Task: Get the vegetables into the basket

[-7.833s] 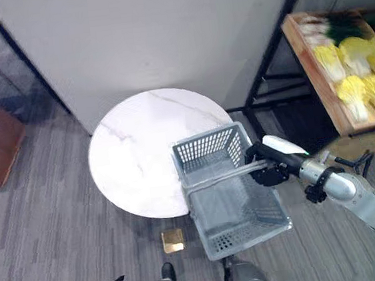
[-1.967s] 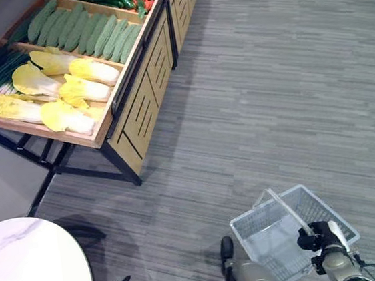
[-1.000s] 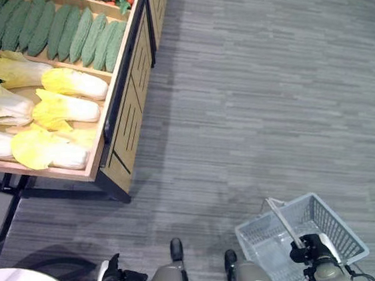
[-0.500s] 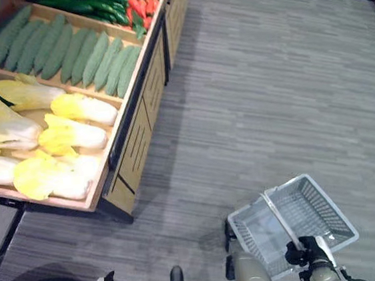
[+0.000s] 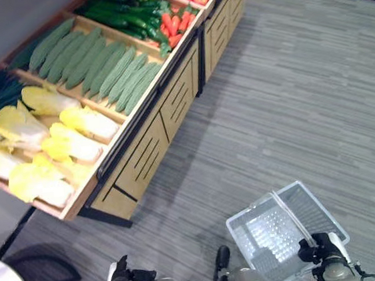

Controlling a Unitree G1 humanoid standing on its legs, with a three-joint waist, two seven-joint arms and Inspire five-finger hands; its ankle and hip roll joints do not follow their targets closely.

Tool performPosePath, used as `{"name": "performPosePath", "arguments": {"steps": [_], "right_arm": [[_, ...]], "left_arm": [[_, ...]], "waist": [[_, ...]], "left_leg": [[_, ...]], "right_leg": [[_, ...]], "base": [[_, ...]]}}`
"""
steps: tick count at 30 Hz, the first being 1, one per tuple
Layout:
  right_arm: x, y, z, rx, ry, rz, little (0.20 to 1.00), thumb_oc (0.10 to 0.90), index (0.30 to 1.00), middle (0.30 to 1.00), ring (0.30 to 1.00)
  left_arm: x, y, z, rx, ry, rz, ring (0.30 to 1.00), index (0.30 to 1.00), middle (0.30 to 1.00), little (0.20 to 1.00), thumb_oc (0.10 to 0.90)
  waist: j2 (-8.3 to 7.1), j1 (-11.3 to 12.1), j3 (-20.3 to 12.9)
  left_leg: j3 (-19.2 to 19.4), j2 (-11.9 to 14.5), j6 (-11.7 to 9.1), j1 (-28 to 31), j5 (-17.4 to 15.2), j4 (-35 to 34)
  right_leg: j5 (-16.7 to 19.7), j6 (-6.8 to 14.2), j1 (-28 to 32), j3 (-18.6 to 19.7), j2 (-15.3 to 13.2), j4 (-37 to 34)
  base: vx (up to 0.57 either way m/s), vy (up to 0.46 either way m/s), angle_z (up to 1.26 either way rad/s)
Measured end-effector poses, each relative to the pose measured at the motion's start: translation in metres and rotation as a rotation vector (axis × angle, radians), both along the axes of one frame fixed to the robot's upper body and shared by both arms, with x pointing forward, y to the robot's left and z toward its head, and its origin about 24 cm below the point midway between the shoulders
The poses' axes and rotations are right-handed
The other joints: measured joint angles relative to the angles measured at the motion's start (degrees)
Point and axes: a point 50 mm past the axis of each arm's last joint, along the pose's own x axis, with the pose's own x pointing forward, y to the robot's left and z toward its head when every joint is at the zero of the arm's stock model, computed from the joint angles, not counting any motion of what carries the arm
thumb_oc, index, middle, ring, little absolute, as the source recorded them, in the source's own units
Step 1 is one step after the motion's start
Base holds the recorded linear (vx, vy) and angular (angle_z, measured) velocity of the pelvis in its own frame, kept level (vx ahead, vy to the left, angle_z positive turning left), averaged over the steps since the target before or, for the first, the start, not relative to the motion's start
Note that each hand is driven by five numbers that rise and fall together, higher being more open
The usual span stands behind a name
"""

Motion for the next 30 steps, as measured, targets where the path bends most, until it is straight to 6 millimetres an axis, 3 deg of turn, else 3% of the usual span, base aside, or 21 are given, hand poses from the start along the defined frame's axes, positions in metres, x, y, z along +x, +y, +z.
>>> {"name": "performPosePath", "arguments": {"steps": [2, 4, 5, 6, 7, 9, 14, 17, 19, 21, 23, 24, 25, 28, 29, 30], "right_arm": [[0.002, 0.003, -0.002, 0.005, 0.006, -0.006, 0.3, 0.4, 0.3, 0.3, 0.3], [0.001, 0.013, -0.007, 0.025, 0.016, -0.007, 0.3, 0.4, 0.3, 0.3, 0.3], [-0.003, 0.014, -0.008, 0.029, 0.023, -0.005, 0.3, 0.4, 0.3, 0.3, 0.3], [-0.01, 0.014, -0.01, 0.028, 0.035, -0.008, 0.3, 0.4, 0.3, 0.3, 0.3], [-0.03, 0.012, -0.015, 0.028, 0.092, -0.03, 0.3, 0.4, 0.3, 0.3, 0.3], [-0.047, 0.011, -0.02, 0.028, 0.155, -0.061, 0.3, 0.4, 0.3, 0.3, 0.3], [-0.029, 0.025, -0.021, 0.058, 0.121, -0.035, 0.3, 0.4, 0.3, 0.3, 0.3], [-0.013, 0.024, -0.016, 0.051, 0.075, -0.019, 0.3, 0.4, 0.3, 0.3, 0.3], [-0.008, 0.025, -0.015, 0.056, 0.062, -0.001, 0.3, 0.4, 0.3, 0.3, 0.3], [-0.002, 0.027, -0.013, 0.055, 0.046, 0.022, 0.3, 0.4, 0.3, 0.3, 0.3], [-0.006, 0.026, -0.015, 0.052, 0.065, 0.019, 0.3, 0.4, 0.3, 0.3, 0.3], [-0.016, 0.025, -0.018, 0.046, 0.106, 0.017, 0.3, 0.4, 0.3, 0.3, 0.3], [-0.02, 0.025, -0.019, 0.046, 0.121, 0.015, 0.3, 0.4, 0.3, 0.3, 0.3], [-0.029, 0.025, -0.021, 0.052, 0.138, 0.015, 0.3, 0.4, 0.3, 0.3, 0.3], [-0.032, 0.027, -0.023, 0.065, 0.148, 0.009, 0.3, 0.4, 0.3, 0.3, 0.3], [-0.03, 0.025, -0.023, 0.064, 0.155, 0.006, 0.3, 0.4, 0.3, 0.3, 0.3]], "left_arm": [[0.012, -0.001, 0.004, 0.005, -0.029, -0.017, 1.0, 1.0, 1.0, 1.0, 0.9], [0.013, 0.002, 0.005, 0.01, -0.035, -0.004, 1.0, 1.0, 1.0, 1.0, 0.9], [0.015, 0.002, 0.006, 0.008, -0.046, -0.011, 1.0, 1.0, 1.0, 1.0, 0.9], [0.013, 0.002, 0.005, 0.011, -0.028, -0.014, 1.0, 1.0, 1.0, 1.0, 0.9], [0.009, 0.002, 0.003, 0.017, -0.008, -0.029, 1.0, 1.0, 1.0, 1.0, 0.9], [-0.002, 0.005, 0.0, 0.026, 0.026, -0.019, 1.0, 1.0, 1.0, 1.0, 0.9], [-0.003, 0.024, 0.005, 0.074, 0.033, -0.014, 1.0, 1.0, 1.0, 1.0, 0.9], [0.001, 0.033, 0.009, 0.101, 0.026, -0.019, 1.0, 1.0, 1.0, 1.0, 0.9], [0.007, 0.037, 0.013, 0.112, 0.001, -0.021, 1.0, 1.0, 1.0, 1.0, 0.9], [0.007, 0.037, 0.013, 0.112, 0.006, -0.023, 1.0, 1.0, 1.0, 1.0, 0.9], [0.006, 0.03, 0.01, 0.093, 0.009, -0.015, 1.0, 1.0, 1.0, 1.0, 0.9], [0.006, 0.027, 0.009, 0.086, 0.014, -0.013, 1.0, 1.0, 1.0, 1.0, 0.9], [0.003, 0.028, 0.008, 0.088, 0.025, -0.009, 1.0, 1.0, 1.0, 1.0, 0.9], [-0.007, 0.029, 0.004, 0.09, 0.064, -0.002, 1.0, 1.0, 1.0, 1.0, 0.9], [-0.013, 0.031, 0.004, 0.095, 0.076, 0.003, 1.0, 1.0, 1.0, 1.0, 0.9], [-0.016, 0.029, 0.002, 0.088, 0.078, 0.008, 1.0, 1.0, 1.0, 1.0, 0.9]], "waist": [[-0.2, 0.3, 0.9], [0.47, 1.3, 0.9], [0.9, 1.7, 0.8], [1.0, 1.0, 0.6], [0.33, 0.8, 0.3], [0.08, 0.9, 0.0], [-1.31, 2.4, -0.5], [-1.52, 2.4, -0.5], [-1.16, 2.7, -0.3], [-0.73, 2.4, -0.2], [0.25, 1.7, 0.2], [0.47, 0.7, 0.2], [0.3, 0.1, 0.2], [-0.29, -1.2, 0.0], [-1.06, -0.5, -0.4], [-0.07, 0.2, -0.2]], "left_leg": [[3.9, -0.7, 0.3, -3.4, 4.0, -5.8], [5.1, 0.8, -0.7, -4.1, 7.4, -9.1], [5.0, 1.5, 0.5, -4.5, 8.2, -7.1], [5.2, 0.8, 3.3, -3.5, 9.9, -5.9], [5.9, -2.2, 6.9, -1.2, 8.4, -7.5], [7.5, -5.3, 9.0, 1.8, 5.4, -9.2], [7.4, -6.1, 11.2, 2.4, 4.3, -8.3], [4.6, -6.8, 12.4, 4.4, 3.4, -8.4], [1.2, -6.8, 13.1, 6.2, 2.7, -9.6], [-1.8, -7.1, 13.2, 7.5, 2.6, -10.1], [-7.8, -7.4, 11.7, 7.8, 1.9, -9.7], [-12.8, -7.1, 10.4, 7.9, 1.3, -9.5], [-14.2, -6.9, 10.1, 8.0, 1.5, -9.3], [-21.7, -6.9, 7.6, 8.3, -0.5, -7.2], [-23.8, -7.0, 6.3, 8.9, -1.1, -7.3], [-24.8, -5.1, 5.2, 9.1, -1.7, -6.9]], "right_leg": [[-0.4, -0.6, 0.8, 0.1, 0.7, -1.6], [-0.7, -0.4, 2.2, 1.2, 2.1, -1.6], [-0.9, -0.2, 3.5, 2.1, 2.5, -1.5], [-2.0, 1.6, 4.9, 3.2, 1.6, -0.6], [-3.2, 3.9, 5.4, 3.8, -1.3, 1.9], [-5.2, 6.2, 4.3, 5.3, -5.3, 8.4], [-5.2, 6.4, -1.6, 5.7, -7.7, 21.3], [-6.0, 9.5, -6.6, 9.4, -9.5, 35.2], [-7.4, 10.1, -8.8, 13.4, -7.1, 36.7], [-7.6, 10.0, -10.6, 14.7, -5.9, 31.5], [-4.9, 10.2, -10.9, 17.1, -5.4, 16.8], [-1.4, 9.5, -10.2, 23.8, -4.7, 6.3], [1.1, 8.8, -9.7, 25.6, -4.6, 2.9], [6.4, 7.7, -7.1, 30.3, -5.5, -1.3], [7.2, 7.8, -5.9, 30.2, -5.9, -0.5], [8.0, 9.4, -5.2, 29.0, -4.4, -0.4]], "base": [[0.37, 0.062, 0.03], [0.22, 0.075, -0.44], [0.34, 0.172, -0.72], [0.4, 0.261, -0.48], [0.42, 0.32, -0.21], [0.3, 0.298, -0.14], [0.13, 0.172, 0.04], [0.19, 0.061, 0.47], [0.15, -0.03, 0.63], [0.3, -0.218, 0.85], [0.34, -0.321, 1.45], [0.32, -0.372, 1.78], [0.24, -0.294, 1.71], [0.17, -0.271, 1.35], [0.11, -0.34, 1.24], [0.08, -0.389, 0.89]]}}
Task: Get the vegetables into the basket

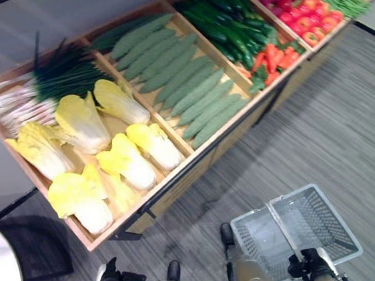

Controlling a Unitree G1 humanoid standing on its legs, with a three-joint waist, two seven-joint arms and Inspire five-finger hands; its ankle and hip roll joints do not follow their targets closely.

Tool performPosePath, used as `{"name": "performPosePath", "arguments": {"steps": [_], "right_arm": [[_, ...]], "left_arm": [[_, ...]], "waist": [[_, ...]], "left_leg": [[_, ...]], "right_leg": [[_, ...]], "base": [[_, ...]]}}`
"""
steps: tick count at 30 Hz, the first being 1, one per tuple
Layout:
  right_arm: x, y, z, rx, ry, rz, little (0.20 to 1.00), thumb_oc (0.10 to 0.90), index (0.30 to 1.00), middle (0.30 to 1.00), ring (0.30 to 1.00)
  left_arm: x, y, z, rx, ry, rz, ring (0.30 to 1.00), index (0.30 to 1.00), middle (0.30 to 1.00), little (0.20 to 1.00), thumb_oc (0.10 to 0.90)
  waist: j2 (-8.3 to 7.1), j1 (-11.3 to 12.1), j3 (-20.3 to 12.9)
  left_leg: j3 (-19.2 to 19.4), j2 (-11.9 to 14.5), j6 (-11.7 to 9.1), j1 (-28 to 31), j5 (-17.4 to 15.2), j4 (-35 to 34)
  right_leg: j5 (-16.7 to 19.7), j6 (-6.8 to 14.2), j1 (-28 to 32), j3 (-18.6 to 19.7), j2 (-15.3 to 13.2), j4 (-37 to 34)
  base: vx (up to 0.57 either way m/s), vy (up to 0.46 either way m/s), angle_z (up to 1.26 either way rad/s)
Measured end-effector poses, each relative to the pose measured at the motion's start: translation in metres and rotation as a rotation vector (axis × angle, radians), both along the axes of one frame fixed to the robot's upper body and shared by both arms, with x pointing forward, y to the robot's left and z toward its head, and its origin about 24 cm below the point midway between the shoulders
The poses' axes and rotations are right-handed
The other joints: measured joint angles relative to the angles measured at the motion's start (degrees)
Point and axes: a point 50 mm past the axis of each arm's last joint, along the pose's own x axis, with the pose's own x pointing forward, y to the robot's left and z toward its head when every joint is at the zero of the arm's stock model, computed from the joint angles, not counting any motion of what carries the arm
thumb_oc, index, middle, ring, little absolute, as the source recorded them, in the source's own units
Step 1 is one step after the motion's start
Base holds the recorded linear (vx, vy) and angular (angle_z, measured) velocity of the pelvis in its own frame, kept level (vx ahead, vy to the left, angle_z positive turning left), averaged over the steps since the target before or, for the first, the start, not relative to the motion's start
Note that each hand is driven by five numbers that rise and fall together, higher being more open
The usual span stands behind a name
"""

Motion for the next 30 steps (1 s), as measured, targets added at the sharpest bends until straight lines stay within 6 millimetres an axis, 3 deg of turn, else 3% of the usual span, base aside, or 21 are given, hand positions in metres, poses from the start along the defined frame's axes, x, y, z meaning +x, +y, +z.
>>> {"name": "performPosePath", "arguments": {"steps": [2, 4, 6, 7, 9, 10, 12, 13, 17, 23, 24, 28, 30], "right_arm": [[0.021, -0.002, 0.006, -0.005, -0.05, 0.01, 0.3, 0.4, 0.3, 0.3, 0.3], [0.04, -0.003, 0.012, -0.007, -0.095, 0.026, 0.3, 0.4, 0.3, 0.3, 0.3], [0.061, -0.006, 0.022, -0.016, -0.161, 0.062, 0.3, 0.4, 0.3, 0.3, 0.3], [0.062, -0.007, 0.023, -0.018, -0.167, 0.064, 0.3, 0.4, 0.3, 0.3, 0.3], [0.064, -0.017, 0.028, -0.044, -0.183, 0.065, 0.3, 0.4, 0.3, 0.3, 0.3], [0.063, -0.021, 0.03, -0.056, -0.177, 0.062, 0.3, 0.4, 0.3, 0.3, 0.3], [0.055, -0.03, 0.03, -0.08, -0.156, 0.052, 0.3, 0.4, 0.3, 0.3, 0.3], [0.052, -0.03, 0.029, -0.08, -0.151, 0.05, 0.3, 0.4, 0.3, 0.3, 0.3], [0.043, -0.024, 0.022, -0.055, -0.129, 0.019, 0.3, 0.4, 0.3, 0.3, 0.3], [0.017, -0.027, 0.015, -0.056, -0.055, -0.016, 0.3, 0.4, 0.3, 0.3, 0.3], [0.004, -0.03, 0.012, -0.059, -0.021, -0.05, 0.3, 0.4, 0.3, 0.3, 0.3], [-0.015, -0.031, 0.007, -0.053, 0.03, -0.089, 0.3, 0.4, 0.3, 0.3, 0.3], [-0.035, -0.027, 0.002, -0.041, 0.094, -0.112, 0.3, 0.4, 0.3, 0.3, 0.3]], "left_arm": [[-0.002, -0.001, -0.001, -0.008, -0.005, 0.007, 1.0, 1.0, 1.0, 1.0, 0.9], [-0.008, 0.0, -0.002, -0.008, 0.006, 0.022, 1.0, 1.0, 1.0, 1.0, 0.9], [-0.02, 0.003, -0.004, -0.012, 0.021, 0.067, 1.0, 1.0, 1.0, 1.0, 0.9], [-0.019, 0.003, -0.004, -0.013, 0.021, 0.068, 1.0, 1.0, 1.0, 1.0, 0.9], [-0.014, -0.001, -0.004, -0.026, 0.007, 0.069, 1.0, 1.0, 1.0, 1.0, 0.9], [-0.012, -0.002, -0.004, -0.026, 0.001, 0.061, 1.0, 1.0, 1.0, 1.0, 0.9], [-0.012, -0.001, -0.004, -0.016, 0.014, 0.046, 1.0, 1.0, 1.0, 1.0, 0.9], [-0.014, -0.001, -0.004, -0.012, 0.021, 0.038, 1.0, 1.0, 1.0, 1.0, 0.9], [-0.022, -0.006, -0.008, -0.026, 0.053, 0.045, 1.0, 1.0, 1.0, 1.0, 0.9], [-0.021, -0.017, -0.011, -0.058, 0.048, 0.04, 1.0, 1.0, 1.0, 1.0, 0.9], [-0.02, -0.019, -0.011, -0.063, 0.044, 0.04, 1.0, 1.0, 1.0, 1.0, 0.9], [-0.017, -0.018, -0.01, -0.068, 0.025, 0.061, 1.0, 1.0, 1.0, 1.0, 0.9], [-0.022, -0.002, -0.006, -0.039, 0.004, 0.181, 1.0, 1.0, 1.0, 1.0, 0.9]], "waist": [[1.4, 0.2, -0.1], [1.68, 0.9, 0.0], [1.01, 2.3, 0.3], [0.87, 2.4, 0.4], [-0.13, 2.1, 0.9], [-0.18, 1.9, 1.0], [-0.28, -0.1, 1.0], [-0.11, -0.8, 1.1], [0.77, -1.3, 1.7], [3.71, -1.3, 1.1], [4.81, -1.4, 0.5], [4.52, -1.1, 0.1], [4.21, -0.7, -0.9]], "left_leg": [[0.0, 2.7, -2.0, -3.0, 1.3, 3.1], [0.7, 5.3, -3.8, -3.3, 2.6, 3.3], [0.5, 8.4, -6.8, -4.4, 4.8, 4.6], [0.5, 8.6, -7.0, -4.6, 5.3, 4.7], [1.5, 9.1, -7.3, -7.0, 9.5, 5.0], [4.1, 9.1, -7.2, -7.5, 9.5, 5.0], [19.0, 10.3, -6.8, -8.4, 8.9, 5.6], [23.2, 10.7, -6.9, -8.0, 8.9, 5.5], [23.8, 10.4, -7.2, -3.6, 9.0, -0.6], [23.3, 10.7, -7.2, -3.3, 9.0, -4.1], [23.2, 10.4, -6.6, -3.5, 9.1, -3.8], [23.4, 7.6, -4.3, -3.1, 7.6, -4.0], [23.5, 5.4, -2.7, -2.5, 6.9, -4.4]], "right_leg": [[-0.5, -2.6, 0.3, -5.0, 2.2, -0.1], [-1.0, -4.9, 0.8, -7.0, 4.8, -0.1], [-2.5, -7.3, 1.7, -9.6, 8.0, -0.2], [-2.6, -7.6, 1.8, -9.9, 8.3, -0.2], [-3.7, -9.3, 1.9, -13.8, 8.2, -0.1], [-3.7, -9.5, 2.0, -15.1, 7.9, -0.1], [-4.3, -10.7, 2.3, -19.1, 7.2, -0.3], [-4.9, -11.5, 2.3, -20.1, 7.2, -0.3], [-4.2, -10.4, 2.5, -21.1, 7.6, -0.9], [-4.1, -10.3, 3.1, -23.0, 7.8, -0.9], [-3.7, -9.7, 3.3, -23.4, 7.8, -0.9], [-3.7, -7.3, 3.1, -23.0, 4.9, 0.9], [-3.7, -5.6, 2.8, -22.6, 2.4, 2.3]], "base": [[0.08, -0.411, 0.81], [0.08, -0.425, 0.54], [0.05, -0.303, 0.35], [0.03, -0.229, 0.46], [0.0, -0.18, 0.83], [-0.02, -0.146, 0.99], [-0.03, -0.099, 0.97], [0.01, -0.061, 0.78], [0.04, 0.002, 0.28], [0.02, 0.12, 0.09], [0.03, 0.165, 0.14], [0.01, 0.095, 0.06], [0.02, 0.09, 0.06]]}}
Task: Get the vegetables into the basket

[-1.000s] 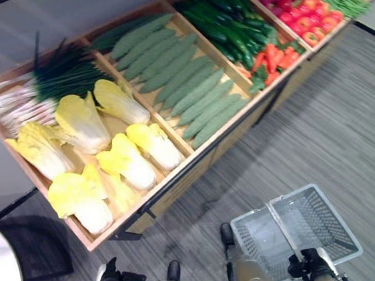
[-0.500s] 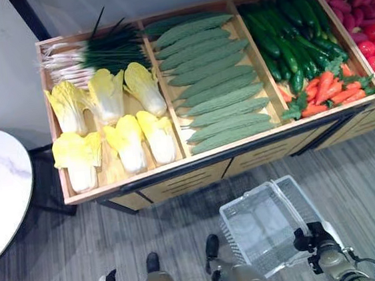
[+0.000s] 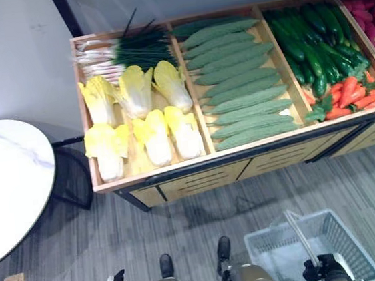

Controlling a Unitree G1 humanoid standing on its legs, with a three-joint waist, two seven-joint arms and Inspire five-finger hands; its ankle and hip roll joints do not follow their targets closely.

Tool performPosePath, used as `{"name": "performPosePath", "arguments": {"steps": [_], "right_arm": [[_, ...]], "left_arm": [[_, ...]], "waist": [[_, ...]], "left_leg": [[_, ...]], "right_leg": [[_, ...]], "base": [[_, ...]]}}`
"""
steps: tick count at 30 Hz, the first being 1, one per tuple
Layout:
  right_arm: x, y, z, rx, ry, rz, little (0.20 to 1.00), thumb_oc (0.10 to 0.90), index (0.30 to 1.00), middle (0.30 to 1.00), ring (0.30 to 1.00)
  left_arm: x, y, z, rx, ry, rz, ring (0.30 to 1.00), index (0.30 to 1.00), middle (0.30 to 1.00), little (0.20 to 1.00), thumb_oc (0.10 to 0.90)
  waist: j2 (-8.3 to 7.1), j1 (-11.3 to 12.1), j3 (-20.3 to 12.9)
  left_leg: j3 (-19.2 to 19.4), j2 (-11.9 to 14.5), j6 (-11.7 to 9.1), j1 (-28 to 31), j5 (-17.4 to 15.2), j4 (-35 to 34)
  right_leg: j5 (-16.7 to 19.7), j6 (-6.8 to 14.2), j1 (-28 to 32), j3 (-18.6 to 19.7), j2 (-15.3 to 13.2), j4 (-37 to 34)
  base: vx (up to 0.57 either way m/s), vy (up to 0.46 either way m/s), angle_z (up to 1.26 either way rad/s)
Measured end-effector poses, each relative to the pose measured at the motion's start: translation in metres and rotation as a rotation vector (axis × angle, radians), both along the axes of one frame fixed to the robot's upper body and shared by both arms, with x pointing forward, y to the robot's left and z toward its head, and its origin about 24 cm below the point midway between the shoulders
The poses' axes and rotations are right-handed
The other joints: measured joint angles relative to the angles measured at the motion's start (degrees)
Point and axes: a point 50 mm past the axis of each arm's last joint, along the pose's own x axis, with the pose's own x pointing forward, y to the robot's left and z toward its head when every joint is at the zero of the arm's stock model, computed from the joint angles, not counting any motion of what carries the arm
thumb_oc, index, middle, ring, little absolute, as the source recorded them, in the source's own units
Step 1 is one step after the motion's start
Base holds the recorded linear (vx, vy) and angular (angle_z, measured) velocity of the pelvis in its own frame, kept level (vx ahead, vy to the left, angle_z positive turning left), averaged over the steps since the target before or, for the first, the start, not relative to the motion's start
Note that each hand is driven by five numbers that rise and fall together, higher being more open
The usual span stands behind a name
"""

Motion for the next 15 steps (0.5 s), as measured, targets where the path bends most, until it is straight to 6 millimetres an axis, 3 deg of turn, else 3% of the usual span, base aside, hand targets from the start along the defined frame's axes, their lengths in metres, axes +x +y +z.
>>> {"name": "performPosePath", "arguments": {"steps": [2, 5, 7, 9, 13, 14, 15], "right_arm": [[-0.008, 0.005, -0.004, 0.014, 0.031, -0.022, 0.3, 0.4, 0.3, 0.3, 0.3], [-0.019, 0.009, -0.006, 0.023, 0.063, -0.027, 0.3, 0.4, 0.3, 0.3, 0.3], [-0.024, 0.008, -0.006, 0.006, 0.074, -0.025, 0.3, 0.4, 0.3, 0.3, 0.3], [-0.025, 0.006, -0.005, -0.004, 0.075, -0.018, 0.3, 0.4, 0.3, 0.3, 0.3], [-0.021, 0.005, -0.004, -0.014, 0.047, -0.008, 0.3, 0.4, 0.3, 0.3, 0.3], [-0.024, 0.006, -0.004, -0.013, 0.044, -0.002, 0.3, 0.4, 0.3, 0.3, 0.3], [-0.025, 0.006, -0.004, -0.015, 0.046, 0.004, 0.3, 0.4, 0.3, 0.3, 0.3]], "left_arm": [[-0.009, 0.027, 0.008, 0.067, -0.015, 0.171, 1.0, 1.0, 1.0, 1.0, 0.9], [-0.019, 0.064, 0.024, 0.227, -0.037, 0.357, 1.0, 1.0, 1.0, 1.0, 0.9], [-0.026, 0.105, 0.05, 0.415, -0.09, 0.564, 1.0, 1.0, 1.0, 1.0, 0.9], [-0.027, 0.12, 0.062, 0.501, -0.112, 0.598, 1.0, 1.0, 1.0, 1.0, 0.9], [-0.007, 0.138, 0.09, 0.637, -0.292, 0.624, 1.0, 1.0, 1.0, 1.0, 0.9], [0.014, 0.14, 0.118, 0.7, -0.475, 0.551, 1.0, 1.0, 1.0, 1.0, 0.9], [0.023, 0.14, 0.13, 0.74, -0.544, 0.501, 1.0, 1.0, 1.0, 1.0, 0.9]], "waist": [[-0.21, 0.0, -0.9], [-0.28, 0.0, -2.5], [-0.33, 0.1, -3.6], [-0.31, 0.2, -4.4], [-0.54, 0.7, -4.8], [-1.22, 1.5, -4.5], [-1.47, 1.9, -4.6]], "left_leg": [[0.0, -0.6, 1.2, 0.2, 0.1, 0.1], [0.2, -0.7, 1.4, 0.6, 0.0, 0.1], [0.4, -0.7, 1.0, 1.6, 0.0, 0.1], [0.5, -0.7, 0.9, 1.6, -0.1, 0.1], [0.9, -0.7, 0.7, 1.8, -0.3, 0.3], [0.8, -0.6, 0.5, 1.8, -0.2, 0.2], [0.7, -0.6, 0.4, 1.8, -0.2, 0.2]], "right_leg": [[0.6, 0.4, 0.1, 0.0, -0.5, 0.0], [0.7, 0.5, 0.6, 0.1, -0.6, -0.3], [0.7, 0.6, 2.0, 0.3, -0.4, -1.5], [0.8, 0.6, 2.1, 0.4, -0.3, -1.7], [1.2, 0.9, 2.5, 0.8, -0.2, -2.7], [1.3, 1.1, 2.8, 0.8, 0.0, -3.2], [1.3, 1.1, 2.8, 0.6, 0.0, -3.2]], "base": [[0.02, 0.042, 0.02], [0.04, 0.031, 0.01], [0.04, 0.021, -0.04], [0.0, 0.001, -0.03], [0.01, 0.0, -0.05], [0.0, 0.0, 0.0], [0.01, -0.013, 0.06]]}}
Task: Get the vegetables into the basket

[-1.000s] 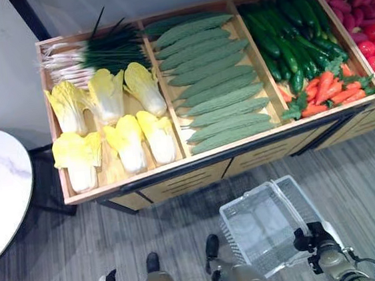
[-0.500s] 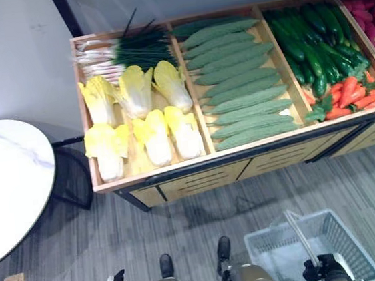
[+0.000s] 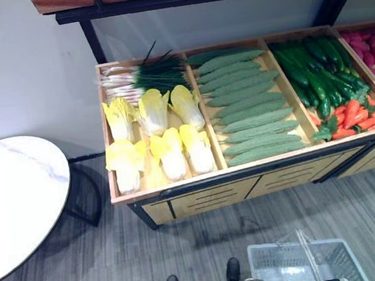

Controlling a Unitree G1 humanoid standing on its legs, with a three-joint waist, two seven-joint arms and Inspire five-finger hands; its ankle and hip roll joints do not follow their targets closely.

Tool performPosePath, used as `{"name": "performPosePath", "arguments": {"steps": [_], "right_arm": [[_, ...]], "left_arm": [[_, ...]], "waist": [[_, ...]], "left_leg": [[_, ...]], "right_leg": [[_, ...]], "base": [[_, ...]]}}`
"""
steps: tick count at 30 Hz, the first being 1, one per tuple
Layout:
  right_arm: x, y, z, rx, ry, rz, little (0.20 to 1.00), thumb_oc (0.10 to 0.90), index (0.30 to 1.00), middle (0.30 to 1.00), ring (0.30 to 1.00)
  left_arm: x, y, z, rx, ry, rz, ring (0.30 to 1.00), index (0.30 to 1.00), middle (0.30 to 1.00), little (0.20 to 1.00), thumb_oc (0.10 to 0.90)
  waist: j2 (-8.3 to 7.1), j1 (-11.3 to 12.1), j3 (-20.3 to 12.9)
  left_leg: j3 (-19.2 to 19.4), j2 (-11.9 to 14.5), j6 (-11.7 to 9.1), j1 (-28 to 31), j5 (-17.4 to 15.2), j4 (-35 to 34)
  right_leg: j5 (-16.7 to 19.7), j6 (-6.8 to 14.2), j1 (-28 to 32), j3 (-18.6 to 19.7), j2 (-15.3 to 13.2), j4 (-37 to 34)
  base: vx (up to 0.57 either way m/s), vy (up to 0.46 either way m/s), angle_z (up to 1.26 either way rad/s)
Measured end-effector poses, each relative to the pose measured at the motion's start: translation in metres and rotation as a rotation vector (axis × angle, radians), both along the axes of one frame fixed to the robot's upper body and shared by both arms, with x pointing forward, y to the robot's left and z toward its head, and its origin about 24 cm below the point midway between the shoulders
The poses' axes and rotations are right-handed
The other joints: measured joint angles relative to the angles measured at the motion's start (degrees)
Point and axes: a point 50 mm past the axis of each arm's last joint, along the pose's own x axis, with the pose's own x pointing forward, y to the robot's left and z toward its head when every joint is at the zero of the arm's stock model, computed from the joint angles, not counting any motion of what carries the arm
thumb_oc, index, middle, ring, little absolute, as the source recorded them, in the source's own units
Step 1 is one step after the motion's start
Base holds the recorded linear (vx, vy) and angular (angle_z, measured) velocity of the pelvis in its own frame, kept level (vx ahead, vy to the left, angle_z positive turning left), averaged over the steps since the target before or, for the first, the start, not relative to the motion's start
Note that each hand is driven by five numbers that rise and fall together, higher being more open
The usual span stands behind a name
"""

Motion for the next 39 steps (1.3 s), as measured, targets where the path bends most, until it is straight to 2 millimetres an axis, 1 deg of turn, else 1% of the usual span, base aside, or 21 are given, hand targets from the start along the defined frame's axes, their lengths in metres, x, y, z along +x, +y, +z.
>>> {"name": "performPosePath", "arguments": {"steps": [1, 2, 3, 5, 7, 8, 9, 10, 11, 13, 15, 17, 19, 21, 23, 25, 28, 31, 33, 37, 39], "right_arm": [[0.0, -0.001, 0.0, -0.008, 0.002, 0.007, 0.3, 0.4, 0.3, 0.3, 0.3], [0.0, -0.002, 0.001, -0.012, 0.002, 0.007, 0.3, 0.4, 0.3, 0.3, 0.3], [0.004, -0.002, 0.002, -0.015, -0.019, 0.014, 0.3, 0.4, 0.3, 0.3, 0.3], [0.008, -0.001, 0.002, -0.012, -0.032, 0.024, 0.3, 0.4, 0.3, 0.3, 0.3], [0.009, -0.001, 0.002, -0.011, -0.04, 0.03, 0.3, 0.4, 0.3, 0.3, 0.3], [0.012, -0.001, 0.002, -0.01, -0.045, 0.033, 0.3, 0.4, 0.3, 0.3, 0.3], [0.017, -0.001, 0.003, -0.01, -0.056, 0.037, 0.3, 0.4, 0.3, 0.3, 0.3], [0.025, 0.001, 0.004, -0.01, -0.073, 0.057, 0.3, 0.4, 0.3, 0.3, 0.3], [0.026, 0.001, 0.004, -0.008, -0.073, 0.066, 0.3, 0.4, 0.3, 0.3, 0.3], [0.032, 0.002, 0.004, -0.004, -0.078, 0.092, 0.3, 0.4, 0.3, 0.3, 0.3], [0.033, 0.002, 0.004, 0.001, -0.075, 0.093, 0.3, 0.4, 0.3, 0.3, 0.3], [0.033, 0.002, 0.004, 0.002, -0.071, 0.093, 0.3, 0.4, 0.3, 0.3, 0.3], [0.036, 0.003, 0.004, 0.004, -0.078, 0.105, 0.3, 0.4, 0.3, 0.3, 0.3], [0.034, 0.003, 0.004, 0.005, -0.072, 0.104, 0.3, 0.4, 0.3, 0.3, 0.3], [0.033, 0.003, 0.004, 0.005, -0.066, 0.102, 0.3, 0.4, 0.3, 0.3, 0.3], [0.035, 0.003, 0.004, 0.006, -0.072, 0.108, 0.3, 0.4, 0.3, 0.3, 0.3], [0.038, 0.004, 0.004, 0.011, -0.076, 0.116, 0.3, 0.4, 0.3, 0.3, 0.3], [0.038, 0.006, 0.003, 0.015, -0.071, 0.144, 0.3, 0.4, 0.3, 0.3, 0.3], [0.036, 0.007, 0.003, 0.016, -0.066, 0.146, 0.3, 0.4, 0.3, 0.3, 0.3], [0.037, 0.007, 0.003, 0.017, -0.068, 0.147, 0.3, 0.4, 0.3, 0.3, 0.3], [0.036, 0.007, 0.003, 0.016, -0.066, 0.146, 0.3, 0.4, 0.3, 0.3, 0.3]], "left_arm": [[0.007, 0.001, 0.01, 0.068, -0.02, -0.036, 1.0, 1.0, 1.0, 1.0, 0.9], [0.01, 0.002, 0.015, 0.099, -0.033, -0.046, 1.0, 1.0, 1.0, 1.0, 0.9], [0.024, 0.001, 0.028, 0.139, -0.079, -0.061, 1.0, 1.0, 1.0, 1.0, 0.9], [0.037, -0.006, 0.04, 0.175, -0.131, -0.116, 1.0, 1.0, 1.0, 1.0, 0.9], [0.054, -0.021, 0.051, 0.197, -0.193, -0.2, 1.0, 1.0, 1.0, 1.0, 0.9], [0.066, -0.033, 0.056, 0.209, -0.226, -0.274, 1.0, 1.0, 1.0, 1.0, 0.9], [0.074, -0.042, 0.058, 0.213, -0.239, -0.339, 1.0, 1.0, 1.0, 1.0, 0.9], [0.086, -0.057, 0.057, 0.19, -0.265, -0.412, 1.0, 1.0, 1.0, 1.0, 0.9], [0.094, -0.068, 0.057, 0.168, -0.298, -0.443, 1.0, 1.0, 1.0, 1.0, 0.9], [0.101, -0.084, 0.054, 0.134, -0.303, -0.529, 1.0, 1.0, 1.0, 1.0, 0.9], [0.105, -0.094, 0.049, 0.103, -0.285, -0.592, 1.0, 1.0, 1.0, 1.0, 0.9], [0.107, -0.096, 0.048, 0.092, -0.285, -0.605, 1.0, 1.0, 1.0, 1.0, 0.9], [0.113, -0.106, 0.046, 0.063, -0.277, -0.671, 1.0, 1.0, 1.0, 1.0, 0.9], [0.117, -0.115, 0.045, 0.051, -0.273, -0.725, 1.0, 1.0, 1.0, 1.0, 0.9], [0.123, -0.127, 0.046, 0.029, -0.271, -0.811, 1.0, 1.0, 1.0, 1.0, 0.9], [0.13, -0.144, 0.047, 0.001, -0.28, -0.902, 1.0, 1.0, 1.0, 1.0, 0.9], [0.137, -0.155, 0.049, -0.013, -0.291, -0.95, 1.0, 1.0, 1.0, 1.0, 0.9], [0.141, -0.158, 0.051, -0.017, -0.311, -0.946, 1.0, 1.0, 1.0, 1.0, 0.9], [0.143, -0.161, 0.052, -0.025, -0.331, -0.936, 1.0, 1.0, 1.0, 1.0, 0.9], [0.14, -0.156, 0.042, -0.017, -0.276, -0.906, 1.0, 1.0, 1.0, 1.0, 0.9], [0.139, -0.154, 0.041, 0.009, -0.252, -0.903, 1.0, 1.0, 1.0, 1.0, 0.9]], "waist": [[-0.04, 0.0, -0.1], [-0.01, 0.0, -0.1], [0.07, -0.4, 0.1], [-0.08, -0.4, 0.2], [-0.28, -0.3, 0.4], [-0.33, -0.2, 0.6], [-0.3, -0.3, 0.7], [-0.29, -1.0, 0.9], [-0.25, -0.9, 1.1], [-0.31, -2.0, 1.4], [-0.27, -2.5, 1.5], [-0.27, -2.7, 1.6], [-0.18, -3.5, 2.7], [-0.14, -3.6, 2.8], [-0.06, -3.7, 2.8], [0.09, -4.0, 3.0], [0.3, -4.9, 3.1], [0.35, -5.2, 3.2], [0.36, -5.2, 3.2], [0.36, -5.1, 3.2], [0.35, -4.9, 3.2]], "left_leg": [[-0.2, 0.0, 0.1, 0.1, -0.1, 0.0], [-0.2, 0.0, 0.0, 0.1, -0.3, -0.1], [-0.3, 0.0, -0.2, -0.1, -0.6, -0.2], [-0.4, 0.1, -0.3, 0.1, -0.5, -0.3], [-0.5, 0.2, -0.2, 0.0, -0.2, -0.1], [-0.6, 0.2, 0.1, 0.0, 0.1, -0.1], [-0.5, 0.2, 0.1, 0.0, 0.1, -0.1], [-0.5, 0.2, 0.2, 0.1, 0.1, 0.0], [-0.5, 0.2, -0.3, 0.1, 0.5, 0.0], [-0.3, 0.3, -0.3, 0.2, 0.5, -0.1], [0.2, 0.3, -0.4, 0.5, 0.4, -0.1], [0.4, 0.4, -0.4, 0.6, 0.4, -0.1], [1.3, 0.4, -0.4, 1.1, 0.2, -0.1], [1.8, 0.5, -0.4, 1.2, 0.1, -0.1], [2.3, 0.5, -0.4, 1.5, 0.0, -0.1], [2.7, 0.5, -0.4, 1.7, -0.1, -0.1], [3.0, 0.6, -0.3, 1.8, -0.2, -0.1], [4.7, 1.0, -0.4, 2.6, -0.6, -0.1], [4.8, 1.1, -0.4, 2.7, -0.6, -0.1], [4.9, 1.1, -0.5, 3.0, -0.6, -0.1], [4.9, 1.1, -0.5, 3.0, -0.7, -0.1]], "right_leg": [[0.0, 0.0, 0.1, -0.1, 0.0, 0.0], [0.0, 0.0, 0.2, -0.1, 0.0, 0.0], [0.0, 0.1, 0.2, 0.0, 0.0, 0.0], [0.0, 0.1, 0.1, -0.1, 0.1, 0.0], [0.0, 0.1, 0.1, -0.3, 0.1, 0.0], [0.1, 0.0, 0.1, -0.3, 0.1, 0.0], [0.1, 0.0, 0.2, -0.3, 0.2, 0.0], [0.1, 0.0, 0.2, -0.2, 0.2, -0.1], [0.1, 0.0, 0.2, -0.2, 0.2, 0.0], [0.1, 0.0, 0.1, 0.0, 0.3, 0.0], [0.1, 0.0, 0.1, 0.4, 0.5, 0.0], [0.1, -0.2, 0.1, 0.6, 0.5, 0.0], [0.2, -0.2, 0.2, 1.3, 0.6, -0.1], [0.1, 0.0, 0.2, 1.7, 0.7, -0.3], [0.1, 0.0, 0.2, 2.2, 0.8, -0.3], [0.1, 0.0, 0.0, 2.8, 0.9, -0.3], [0.1, 0.0, -0.1, 3.2, 1.0, -0.3], [0.2, -0.1, -0.1, 4.5, 1.5, -0.3], [0.2, -0.2, -0.1, 4.6, 1.7, -0.3], [0.1, -0.2, 0.2, 4.7, 1.7, -0.3], [0.2, -0.2, 0.2, 4.7, 1.7, -0.3]], "base": [[0.0, -0.013, 0.04], [0.0, 0.0, 0.0], [0.0, 0.0, 0.0], [-0.01, -0.005, 0.02], [-0.02, -0.006, 0.04], [0.0, 0.0, 0.0], [0.0, 0.0, 0.0], [-0.02, -0.007, -0.03], [0.0, 0.0, 0.0], [-0.01, -0.004, -0.05], [-0.01, -0.005, -0.11], [0.0, -0.006, -0.1], [0.0, -0.012, -0.16], [0.01, -0.016, -0.1], [0.01, -0.014, -0.13], [0.0, -0.018, -0.15], [0.02, -0.009, -0.09], [0.02, -0.019, -0.22], [0.03, -0.026, -0.09], [0.0, 0.0, 0.0], [0.0, 0.0, 0.0]]}}
